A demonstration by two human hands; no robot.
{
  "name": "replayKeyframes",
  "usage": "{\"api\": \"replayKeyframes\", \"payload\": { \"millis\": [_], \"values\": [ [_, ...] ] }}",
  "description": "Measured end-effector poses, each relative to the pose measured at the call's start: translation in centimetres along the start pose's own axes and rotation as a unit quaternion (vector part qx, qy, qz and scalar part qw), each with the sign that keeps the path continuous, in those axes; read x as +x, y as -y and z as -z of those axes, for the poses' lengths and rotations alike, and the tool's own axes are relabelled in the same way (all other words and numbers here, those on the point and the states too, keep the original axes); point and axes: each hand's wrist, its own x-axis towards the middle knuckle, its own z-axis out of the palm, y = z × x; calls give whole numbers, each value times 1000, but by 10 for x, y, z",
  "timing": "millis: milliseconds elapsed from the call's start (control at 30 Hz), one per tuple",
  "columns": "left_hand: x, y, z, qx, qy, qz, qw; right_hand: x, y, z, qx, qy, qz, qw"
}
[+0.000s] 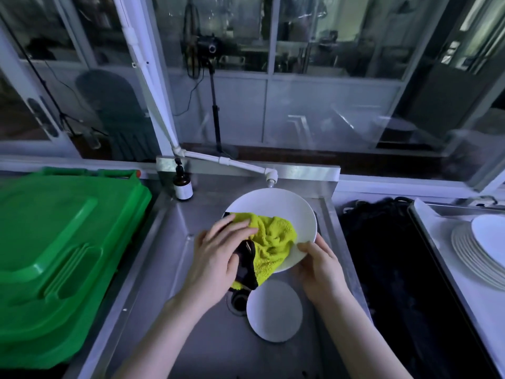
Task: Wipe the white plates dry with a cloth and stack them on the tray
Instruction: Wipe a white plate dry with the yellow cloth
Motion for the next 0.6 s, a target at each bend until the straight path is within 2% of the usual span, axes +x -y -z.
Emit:
{"api": "replayKeyframes", "payload": {
  "millis": [67,133,200,367,433,500,600],
  "values": [
    [0,2,1,15,-74,51,996,-1,2,-2,-6,-5,6,1000],
    [-5,0,-2,-15,-140,119,983,-3,4,-3,-11,-6,11,1000],
    [-7,-7,-8,-30,-155,120,980,-4,6,-4,-3,1,12,1000],
    [-6,-22,-21,55,-39,-26,997,-11,8,-9,2,41,16,999],
    [2,-22,-25,97,26,-43,994,-16,8,-12,-30,66,14,997],
    [15,-24,-26,83,77,-49,992,-22,7,-16,-71,87,11,994],
    [36,-25,-23,70,99,-65,991,-31,8,-22,-105,91,7,990]
  ]
}}
